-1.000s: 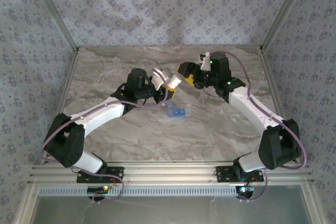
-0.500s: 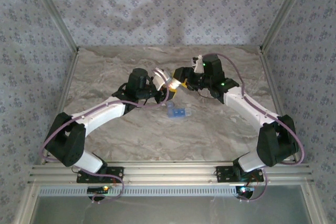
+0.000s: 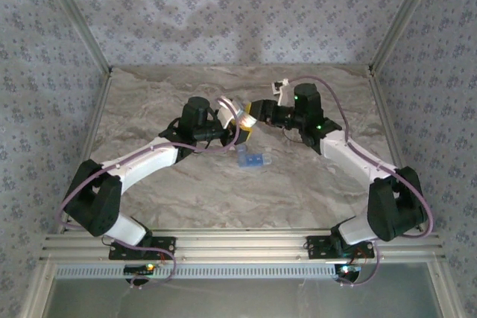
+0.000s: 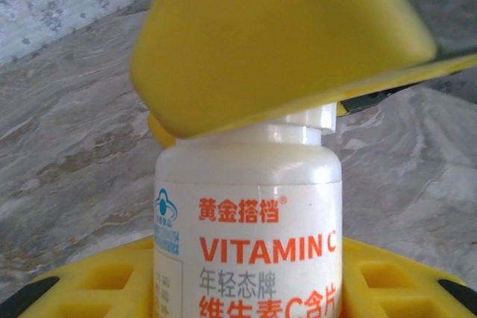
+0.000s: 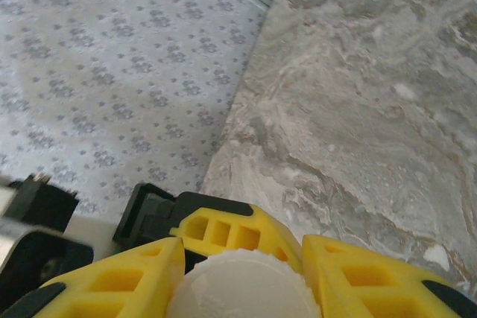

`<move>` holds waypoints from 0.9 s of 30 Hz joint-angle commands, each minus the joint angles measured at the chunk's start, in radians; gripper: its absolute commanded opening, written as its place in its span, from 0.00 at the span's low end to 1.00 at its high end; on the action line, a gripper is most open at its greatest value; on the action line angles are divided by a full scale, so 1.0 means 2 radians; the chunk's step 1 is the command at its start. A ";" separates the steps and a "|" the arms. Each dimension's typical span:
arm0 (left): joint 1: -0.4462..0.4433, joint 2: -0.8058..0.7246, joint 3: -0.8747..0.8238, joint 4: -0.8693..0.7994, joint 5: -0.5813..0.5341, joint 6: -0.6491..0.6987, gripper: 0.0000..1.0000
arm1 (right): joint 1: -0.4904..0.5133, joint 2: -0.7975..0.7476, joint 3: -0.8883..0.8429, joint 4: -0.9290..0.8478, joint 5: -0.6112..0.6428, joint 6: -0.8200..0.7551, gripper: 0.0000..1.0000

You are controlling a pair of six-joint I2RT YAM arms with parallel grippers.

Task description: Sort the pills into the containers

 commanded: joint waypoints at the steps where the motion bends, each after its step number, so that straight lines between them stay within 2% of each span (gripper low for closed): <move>1: 0.009 -0.018 -0.002 0.076 0.039 -0.055 0.00 | -0.004 -0.021 -0.011 0.054 -0.039 -0.040 0.42; 7: 0.009 -0.013 -0.003 0.088 0.042 -0.066 0.00 | -0.007 -0.027 -0.004 0.046 -0.038 -0.027 0.47; 12: 0.009 -0.011 0.001 0.061 0.026 -0.040 0.00 | -0.010 -0.038 0.017 0.010 -0.023 -0.017 0.84; 13: 0.009 -0.011 0.002 0.052 0.020 -0.033 0.00 | -0.012 -0.042 0.019 0.004 -0.015 -0.012 0.86; 21: 0.000 -0.010 0.010 -0.011 -0.029 0.034 0.00 | -0.034 -0.036 0.037 -0.089 0.060 0.077 0.86; 27: -0.007 -0.005 0.017 -0.040 -0.050 0.064 0.00 | -0.038 -0.010 0.043 -0.102 0.055 0.116 0.86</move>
